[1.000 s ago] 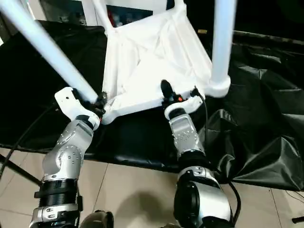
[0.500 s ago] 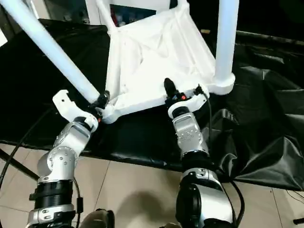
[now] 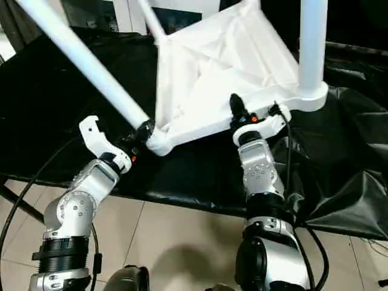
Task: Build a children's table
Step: Flip table
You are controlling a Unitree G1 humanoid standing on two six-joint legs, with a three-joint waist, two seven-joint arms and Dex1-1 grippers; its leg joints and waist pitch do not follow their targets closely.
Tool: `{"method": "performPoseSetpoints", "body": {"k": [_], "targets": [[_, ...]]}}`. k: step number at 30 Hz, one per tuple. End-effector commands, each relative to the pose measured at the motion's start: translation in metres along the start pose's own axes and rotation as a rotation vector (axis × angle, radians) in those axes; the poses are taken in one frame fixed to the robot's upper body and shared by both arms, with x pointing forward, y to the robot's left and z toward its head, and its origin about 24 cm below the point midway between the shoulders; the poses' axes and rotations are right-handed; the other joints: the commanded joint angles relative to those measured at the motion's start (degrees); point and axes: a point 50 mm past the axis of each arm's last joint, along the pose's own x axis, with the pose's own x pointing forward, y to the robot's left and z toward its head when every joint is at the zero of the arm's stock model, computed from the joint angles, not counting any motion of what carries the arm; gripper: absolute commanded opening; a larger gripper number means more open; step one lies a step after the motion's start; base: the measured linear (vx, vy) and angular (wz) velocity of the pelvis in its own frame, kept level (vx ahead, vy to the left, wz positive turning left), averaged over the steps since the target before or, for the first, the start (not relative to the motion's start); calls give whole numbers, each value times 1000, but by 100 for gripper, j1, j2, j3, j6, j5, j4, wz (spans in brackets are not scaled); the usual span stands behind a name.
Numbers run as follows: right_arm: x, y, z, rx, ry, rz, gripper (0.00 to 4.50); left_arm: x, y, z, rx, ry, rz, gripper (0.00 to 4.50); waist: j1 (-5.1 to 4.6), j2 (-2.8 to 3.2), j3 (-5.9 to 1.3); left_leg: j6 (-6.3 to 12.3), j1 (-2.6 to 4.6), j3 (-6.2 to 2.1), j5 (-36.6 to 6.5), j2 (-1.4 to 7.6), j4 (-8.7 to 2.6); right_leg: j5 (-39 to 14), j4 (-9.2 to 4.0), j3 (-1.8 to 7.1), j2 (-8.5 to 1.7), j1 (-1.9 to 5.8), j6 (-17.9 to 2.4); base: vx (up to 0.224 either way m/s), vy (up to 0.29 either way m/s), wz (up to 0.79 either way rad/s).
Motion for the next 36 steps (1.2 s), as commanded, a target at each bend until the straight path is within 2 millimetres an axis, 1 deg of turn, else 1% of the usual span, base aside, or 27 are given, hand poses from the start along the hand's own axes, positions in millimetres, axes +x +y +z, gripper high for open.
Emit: {"method": "performPoseSetpoints", "body": {"k": [1,2,3,4,6,7,9,10,11,12,13,14,15,17,18,19,23,25,27,29,30,31,33,34,35,36], "targets": [[-4,3,48,-59,-212,6,201,-5,2,22,65,-130,-7,450,-33,-9,-466,108,282,-61,-507,234,-360,1100,-357,186,-404,220,-1080,0,0,0],[-4,3,47,-60,-213,6,201,-6,-2,23,124,-139,-46,450,-32,-9,-452,129,282,-67,-528,238,-369,1045,-377,183,-403,208,-1051,0,0,0],[-4,3,47,-60,-213,6,201,-6,-2,23,124,-139,-46,450,-27,0,-462,121,292,-63,-533,242,-361,1033,-357,185,-394,199,-992,0,0,0],[-4,4,48,-70,-211,9,201,-7,-4,22,200,-133,-74,450,-27,-1,-459,139,293,-67,-504,239,-363,1064,-365,183,-387,196,-951,0,0,0],[-4,7,50,-112,-207,12,201,-9,-5,14,362,-62,-122,450,-31,5,-472,159,292,-68,-382,231,-354,1130,-337,177,-372,191,-846,0,0,0],[-3,8,51,-132,-204,11,201,-10,-4,13,382,-39,-128,450,-33,9,-475,142,292,-61,-326,224,-345,1188,-326,177,-366,187,-834,0,0,0],[-3,10,52,-157,-199,14,201,-12,-3,11,414,-11,-153,450,-44,1,-475,121,286,-52,-289,218,-345,1244,-316,178,-361,190,-863,0,0,0],[-3,13,55,-201,-197,20,201,-15,-1,8,484,46,-219,450,-28,7,-474,93,286,-55,-271,202,-345,1140,-328,174,-364,174,-876,0,0,0],[-2,13,56,-210,-197,21,201,-16,-1,7,501,60,-236,450,-41,6,-474,81,279,-44,-291,198,-348,1085,-323,177,-354,172,-881,0,0,0],[-2,14,57,-223,-194,22,201,-17,-2,7,533,79,-270,450,-53,3,-463,46,292,-36,-381,204,-358,979,-338,185,-359,162,-901,0,0,0],[-2,15,58,-244,-190,20,201,-19,-3,6,565,97,-305,450,-60,14,-460,16,287,-40,-412,204,-367,930,-335,186,-365,168,-926,0,0,0],[-2,15,59,-269,-185,17,201,-21,-5,6,607,118,-344,450,-66,3,-461,10,292,-38,-417,203,-368,919,-336,185,-359,165,-930,0,0,0],[-2,16,61,-311,-174,13,201,-23,-8,5,675,136,-398,450,-76,8,-463,7,292,-38,-408,199,-367,905,-331,185,-356,164,-933,0,0,0],[-1,17,62,-351,-165,10,201,-24,-11,6,717,138,-431,450,-91,12,-460,13,292,-38,-398,198,-368,894,-333,185,-349,164,-922,0,0,0],[-1,19,65,-418,-155,3,201,-25,-17,9,758,123,-474,450,-97,18,-455,-13,302,-28,-434,200,-367,895,-336,191,-348,160,-949,0,0,0],[0,20,67,-456,-151,-2,201,-25,-22,11,779,107,-500,450,-98,3,-445,-23,295,-23,-438,199,-373,878,-338,193,-351,161,-961,0,0,0],[1,23,73,-531,-154,-17,201,-26,-34,17,828,90,-569,450,-98,3,-448,-67,307,-7,-508,195,-369,769,-341,201,-347,153,-959,0,0,0],[2,30,78,-625,-155,-16,201,-26,-45,25,915,65,-630,450,-91,4,-441,-115,315,-9,-519,189,-373,667,-348,203,-336,148,-913,0,0,0],[2,32,79,-628,-157,-13,201,-26,-47,26,928,60,-637,450,-99,5,-438,-138,312,-5,-563,188,-377,632,-350,203,-337,146,-899,0,0,0],[2,38,84,-681,-170,-14,201,-23,-52,33,988,32,-640,450,-96,6,-438,-168,321,1,-612,191,-377,592,-358,209,-339,138,-889,0,0,0],[2,41,87,-716,-178,-20,201,-21,-55,38,1019,13,-638,450,-92,-5,-455,-175,318,6,-533,187,-367,686,-343,206,-332,154,-860,0,0,0],[2,42,89,-735,-183,-22,201,-20,-57,41,1034,2,-635,450,-85,-7,-461,-173,331,17,-522,183,-357,730,-337,204,-330,147,-852,0,0,0],[2,48,93,-783,-190,-16,201,-19,-64,49,1063,-29,-639,450,-79,-10,-457,-170,328,22,-558,184,-362,650,-343,198,-330,145,-832,0,0,0],[3,50,94,-814,-192,-15,201,-18,-66,51,1100,-37,-645,450,-78,0,-466,-176,333,26,-578,188,-363,618,-342,196,-331,139,-835,0,0,0],[3,51,95,-827,-193,-16,201,-18,-68,52,1123,-41,-650,450,-80,-3,-462,-177,331,24,-594,189,-365,581,-353,194,-330,136,-823,0,0,0],[3,53,96,-856,-195,-18,201,-18,-71,56,1183,-52,-666,450,-74,-7,-459,-182,329,24,-615,183,-366,512,-358,196,-332,131,-806,0,0,0]]}}
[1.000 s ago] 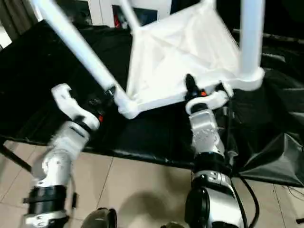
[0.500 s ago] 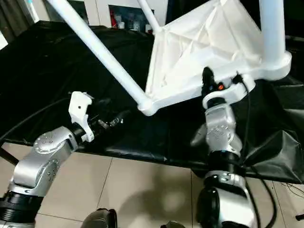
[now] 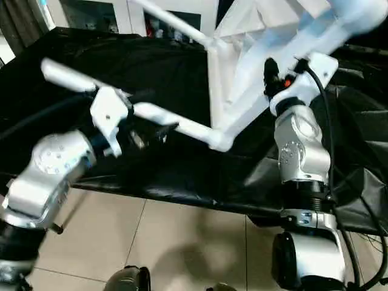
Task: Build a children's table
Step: Flip table
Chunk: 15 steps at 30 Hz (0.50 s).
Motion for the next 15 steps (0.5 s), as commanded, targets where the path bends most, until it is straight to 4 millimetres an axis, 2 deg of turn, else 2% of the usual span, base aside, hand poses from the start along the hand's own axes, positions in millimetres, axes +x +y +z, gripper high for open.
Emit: {"method": "performPoseSetpoints", "body": {"k": [1,2,5,6,8,9,15], "targets": [[1,-5,11,-90,-22,-30,201,1,-3,7,62,-14,-26,450,-46,-26,-463,-235,320,-97,-696,196,-359,430,-355,181,-274,136,-855,0,0,0],[2,-5,12,-98,-20,-31,201,2,-2,8,82,-13,-29,450,-47,-46,-477,-239,318,-95,-702,196,-359,420,-354,180,-278,148,-863,0,0,0],[4,-2,21,-185,-18,-35,200,5,4,18,239,-5,-52,450,-25,-24,-476,-273,330,-100,-701,202,-361,349,-361,177,-262,125,-838,0,0,0],[6,1,26,-222,-18,-31,200,7,8,23,288,-10,-45,450,-30,-55,-493,-299,329,-97,-710,197,-360,330,-354,172,-271,140,-843,0,0,0],[7,3,30,-262,-21,-28,200,8,11,27,322,-20,-39,450,-23,-32,-489,-370,328,-101,-742,200,-366,253,-353,169,-284,131,-869,0,0,0],[7,4,31,-280,-18,-28,199,8,11,29,337,-27,-45,450,-29,-70,-494,-395,324,-88,-772,200,-363,250,-353,175,-288,137,-874,0,0,0],[9,10,41,-368,-22,-18,195,11,16,47,422,-69,-41,450,-11,-74,-535,-305,310,-80,-560,190,-328,471,-315,177,-291,151,-915,0,0,0]]}}
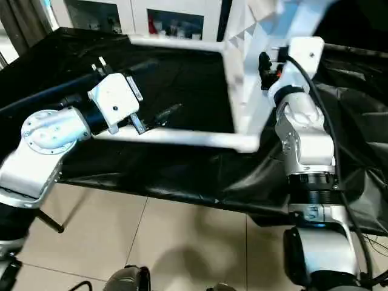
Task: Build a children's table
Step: Flip table
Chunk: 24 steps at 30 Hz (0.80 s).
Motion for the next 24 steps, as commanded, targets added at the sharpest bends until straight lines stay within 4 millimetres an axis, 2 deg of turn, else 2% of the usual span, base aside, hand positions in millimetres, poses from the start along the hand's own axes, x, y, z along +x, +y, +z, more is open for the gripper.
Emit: {"method": "performPoseSetpoints", "body": {"k": [1,7,8,9,11,14,18,20,24], "targets": [[2,-8,23,-45,-70,-50,195,3,7,13,49,-40,6,450,-37,-55,-541,-310,316,-90,-556,189,-330,498,-310,180,-283,151,-958,0,0,0],[1,-3,22,-71,-59,-22,195,4,13,22,101,-69,8,450,-29,-72,-569,-192,298,-82,-366,182,-297,699,-285,178,-283,173,-1024,0,0,0],[0,2,18,-93,-51,30,195,4,16,30,128,-105,8,450,-29,-72,-569,-192,298,-82,-366,182,-297,699,-285,178,-283,173,-1024,0,0,0],[0,6,15,-107,-45,68,251,4,17,35,147,-130,8,450,-26,-78,-578,-178,292,-86,-350,183,-292,712,-282,172,-285,185,-1052,0,0,0],[-4,17,2,-130,-17,125,265,4,26,49,222,-188,45,450,-24,-92,-576,-141,285,-84,-332,188,-290,716,-286,174,-293,191,-1062,0,0,0],[-6,20,-10,-159,16,122,288,3,39,54,311,-183,129,450,-50,-103,-574,-133,278,-87,-317,187,-286,741,-280,176,-291,198,-1063,0,0,0],[-11,21,-31,-178,71,100,288,0,59,59,442,-175,275,450,-97,-127,-570,-214,291,-88,-520,193,-292,462,-306,182,-294,192,-1037,0,0,0],[-13,22,-40,-170,94,93,288,0,67,61,478,-180,314,450,-97,-104,-575,-260,306,-99,-582,201,-299,393,-307,179,-296,173,-1015,0,0,0],[-14,20,-49,-165,119,63,288,1,77,62,531,-168,356,450,-108,-104,-569,-386,326,-107,-800,208,-319,251,-318,170,-293,146,-1041,0,0,0]]}}
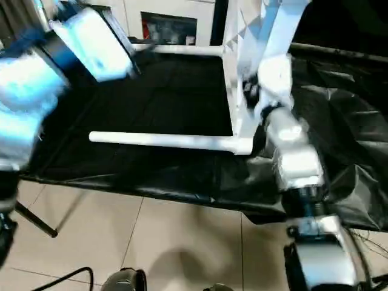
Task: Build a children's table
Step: Flip table
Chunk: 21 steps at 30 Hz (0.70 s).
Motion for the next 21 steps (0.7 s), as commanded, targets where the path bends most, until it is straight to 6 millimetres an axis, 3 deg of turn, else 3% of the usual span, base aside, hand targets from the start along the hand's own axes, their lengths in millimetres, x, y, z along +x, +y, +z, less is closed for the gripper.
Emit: {"method": "performPoseSetpoints", "body": {"k": [1,7,10,12,21], "targets": [[0,-2,-6,-8,17,-17,288,3,6,-1,43,2,21,450,2,-22,-518,-428,323,-108,-901,201,-347,127,-342,166,-302,141,-1025,0,0,0],[2,-6,-18,-16,53,-50,288,7,10,-26,155,96,8,450,15,-13,-512,-517,340,-115,-1090,196,-358,-108,-368,171,-315,105,-976,0,0,0],[2,-6,-18,-17,51,-49,254,8,9,-34,173,126,-23,450,35,1,-513,-534,341,-118,-1118,197,-361,-68,-369,170,-314,95,-995,0,0,0],[2,-6,-18,-14,48,-48,230,8,8,-38,176,135,-35,450,49,-9,-522,-515,335,-120,-1046,199,-361,75,-344,168,-322,107,-1008,0,0,0],[4,-8,-17,-17,31,-46,208,20,6,-60,225,181,-71,450,82,-5,-520,-435,333,-121,-1052,196,-357,197,-343,166,-336,120,-1104,0,0,0]]}}
